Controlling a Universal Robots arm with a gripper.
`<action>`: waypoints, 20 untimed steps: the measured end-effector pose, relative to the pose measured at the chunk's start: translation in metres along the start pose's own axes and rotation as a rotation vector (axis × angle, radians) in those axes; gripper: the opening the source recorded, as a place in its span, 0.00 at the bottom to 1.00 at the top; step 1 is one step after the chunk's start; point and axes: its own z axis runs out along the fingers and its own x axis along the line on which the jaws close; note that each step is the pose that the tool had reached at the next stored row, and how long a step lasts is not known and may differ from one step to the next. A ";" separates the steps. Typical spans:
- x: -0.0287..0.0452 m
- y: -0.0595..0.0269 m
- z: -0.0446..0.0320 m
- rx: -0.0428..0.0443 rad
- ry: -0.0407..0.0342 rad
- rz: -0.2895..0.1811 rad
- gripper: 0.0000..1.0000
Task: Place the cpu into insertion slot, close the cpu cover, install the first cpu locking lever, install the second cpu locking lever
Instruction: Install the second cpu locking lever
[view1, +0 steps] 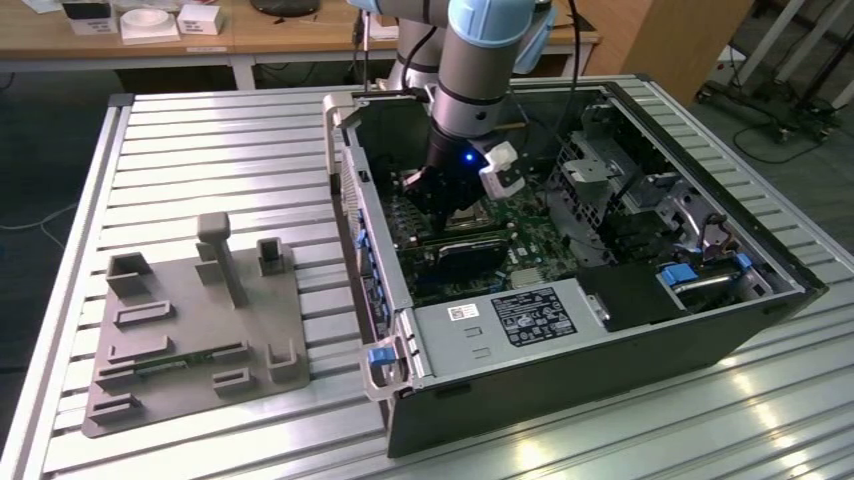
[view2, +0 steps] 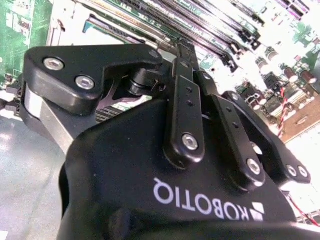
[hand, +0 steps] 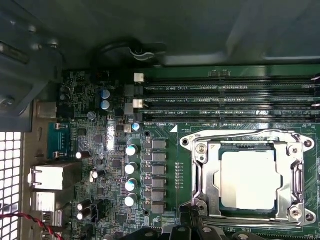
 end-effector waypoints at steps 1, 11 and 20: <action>0.0001 0.0003 0.0000 0.0001 0.0000 0.000 0.10; 0.0027 0.0044 0.0006 -0.0030 0.0005 0.000 0.10; 0.0030 0.0038 0.0009 -0.0041 0.0010 0.000 0.10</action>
